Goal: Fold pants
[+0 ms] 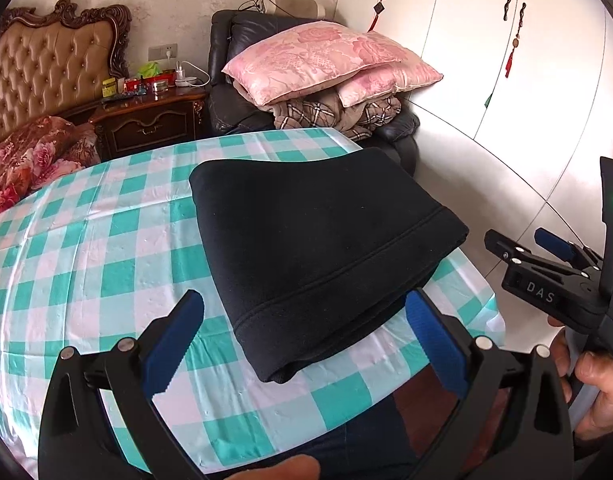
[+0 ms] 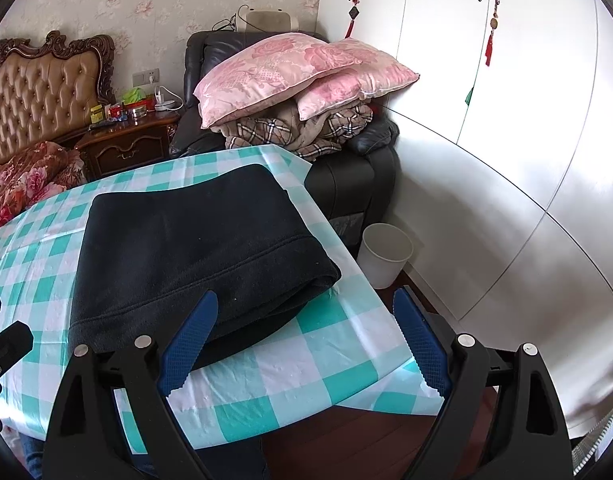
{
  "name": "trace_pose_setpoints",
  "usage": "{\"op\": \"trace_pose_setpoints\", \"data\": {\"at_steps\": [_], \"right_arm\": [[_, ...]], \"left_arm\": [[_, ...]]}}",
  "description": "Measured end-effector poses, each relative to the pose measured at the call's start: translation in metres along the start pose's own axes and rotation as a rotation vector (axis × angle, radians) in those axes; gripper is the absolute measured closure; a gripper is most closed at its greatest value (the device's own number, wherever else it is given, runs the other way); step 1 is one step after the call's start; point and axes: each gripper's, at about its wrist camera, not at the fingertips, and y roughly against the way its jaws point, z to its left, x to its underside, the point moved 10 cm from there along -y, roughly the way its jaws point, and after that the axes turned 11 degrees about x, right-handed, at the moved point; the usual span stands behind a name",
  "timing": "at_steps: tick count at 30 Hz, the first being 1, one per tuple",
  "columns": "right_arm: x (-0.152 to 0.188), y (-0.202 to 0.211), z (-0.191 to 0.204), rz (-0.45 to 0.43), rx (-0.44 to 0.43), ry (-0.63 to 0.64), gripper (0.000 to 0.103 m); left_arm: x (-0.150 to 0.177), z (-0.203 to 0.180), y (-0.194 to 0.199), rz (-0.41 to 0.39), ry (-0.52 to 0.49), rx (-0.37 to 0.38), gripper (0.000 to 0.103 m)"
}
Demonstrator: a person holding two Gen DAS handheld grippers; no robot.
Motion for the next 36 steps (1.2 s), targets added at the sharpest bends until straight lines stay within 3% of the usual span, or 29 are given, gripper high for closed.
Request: {"op": "trace_pose_setpoints", "data": {"at_steps": [36], "right_arm": [[0.0057,-0.0065,-0.0050,0.006,0.002,-0.002,0.018]], "left_arm": [[0.0005,0.0004,-0.0022,-0.004,-0.004,-0.010,0.002]]}}
